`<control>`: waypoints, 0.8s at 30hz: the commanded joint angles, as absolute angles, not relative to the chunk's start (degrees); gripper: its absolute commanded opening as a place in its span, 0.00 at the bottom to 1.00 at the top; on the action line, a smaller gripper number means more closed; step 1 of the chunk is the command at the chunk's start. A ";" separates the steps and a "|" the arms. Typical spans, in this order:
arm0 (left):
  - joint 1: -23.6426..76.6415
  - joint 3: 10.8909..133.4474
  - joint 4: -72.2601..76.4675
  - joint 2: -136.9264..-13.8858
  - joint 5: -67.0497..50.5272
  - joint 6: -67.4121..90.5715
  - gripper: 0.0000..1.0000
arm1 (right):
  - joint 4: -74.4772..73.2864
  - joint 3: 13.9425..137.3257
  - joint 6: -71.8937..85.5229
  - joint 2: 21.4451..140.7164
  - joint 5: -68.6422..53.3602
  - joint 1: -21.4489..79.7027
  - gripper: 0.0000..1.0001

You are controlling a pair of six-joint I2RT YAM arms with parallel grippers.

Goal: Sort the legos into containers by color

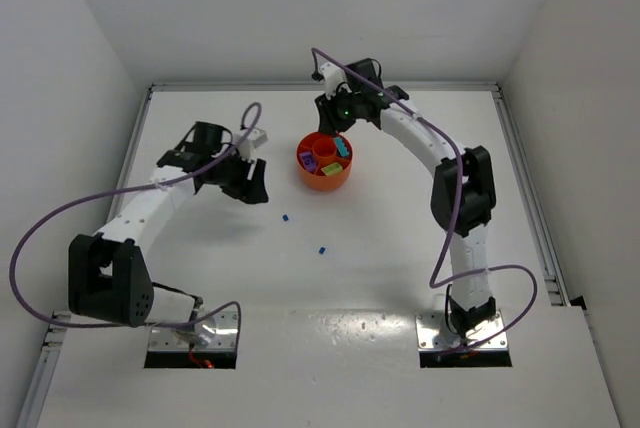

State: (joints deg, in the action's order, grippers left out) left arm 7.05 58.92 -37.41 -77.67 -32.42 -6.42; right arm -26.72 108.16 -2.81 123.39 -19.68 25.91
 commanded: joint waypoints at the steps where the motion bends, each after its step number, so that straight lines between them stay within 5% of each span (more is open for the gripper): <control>1: 16.41 58.46 -33.14 -78.31 -15.98 -2.74 0.62 | -31.63 107.67 -3.78 115.76 -16.53 23.48 0.35; 10: 29.60 57.83 -31.64 -82.17 5.06 14.38 0.52 | -29.10 90.10 -2.11 103.54 -14.33 19.43 0.35; 24: 37.97 63.01 -31.11 -95.79 11.16 23.82 0.52 | -28.56 86.40 -0.97 100.37 -15.38 17.14 0.35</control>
State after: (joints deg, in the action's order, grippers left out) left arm 37.50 60.20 -31.99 -94.37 9.10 21.12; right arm -30.09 86.78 -1.85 103.42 -15.03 17.80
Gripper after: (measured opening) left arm 0.520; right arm 0.349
